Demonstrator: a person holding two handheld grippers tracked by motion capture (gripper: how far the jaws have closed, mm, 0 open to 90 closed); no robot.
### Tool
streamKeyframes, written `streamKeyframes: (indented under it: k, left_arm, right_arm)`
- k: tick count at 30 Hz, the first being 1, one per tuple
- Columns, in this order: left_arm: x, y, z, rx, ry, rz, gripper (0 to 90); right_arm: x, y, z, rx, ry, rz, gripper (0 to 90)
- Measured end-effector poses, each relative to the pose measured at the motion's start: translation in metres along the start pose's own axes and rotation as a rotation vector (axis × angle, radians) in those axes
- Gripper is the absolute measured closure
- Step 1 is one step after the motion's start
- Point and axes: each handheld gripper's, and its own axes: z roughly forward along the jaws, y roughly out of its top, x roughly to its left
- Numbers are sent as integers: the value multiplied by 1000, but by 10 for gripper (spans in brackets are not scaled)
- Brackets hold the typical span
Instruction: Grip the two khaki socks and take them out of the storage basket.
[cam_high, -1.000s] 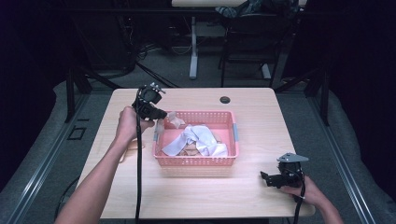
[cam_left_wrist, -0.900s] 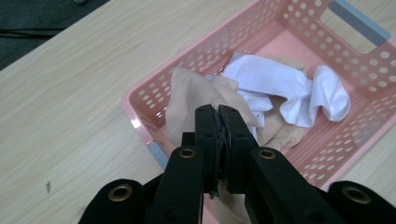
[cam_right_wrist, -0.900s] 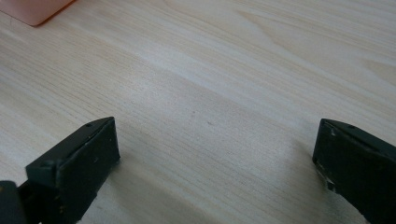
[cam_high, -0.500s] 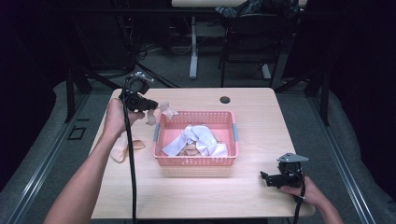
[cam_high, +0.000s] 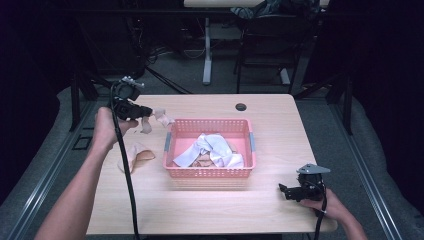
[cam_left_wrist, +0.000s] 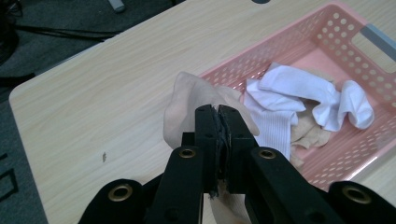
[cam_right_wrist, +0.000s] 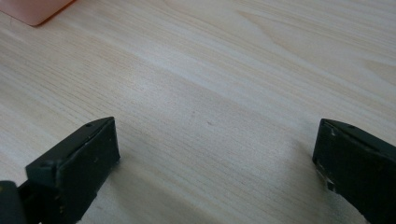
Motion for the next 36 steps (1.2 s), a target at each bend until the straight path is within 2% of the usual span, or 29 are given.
streamKeyframes:
  k: [4,9,16,20,28,32,36]
  left_arm:
    - [7,-8,-5,-2,11,-16,868]
    - [18,-20,-6,-4,22,-56,868]
    - [30,-41,0,16,26,-99,868]
    - [33,-52,5,28,24,-108,868]
    - [43,-75,23,71,26,-152,867]
    - [46,-86,38,108,13,-171,868]
    - [44,-96,55,147,14,-170,868]
  right_arm:
    - [0,0,0,-2,0,-1,0]
    - [0,0,0,-2,0,-1,0]
    - [0,0,0,-3,2,-2,0]
    - [0,0,0,-5,1,2,0]
    - [0,0,0,-6,1,2,0]
    - [0,0,0,-3,2,-3,0]
    - [0,0,0,-4,3,-3,0]
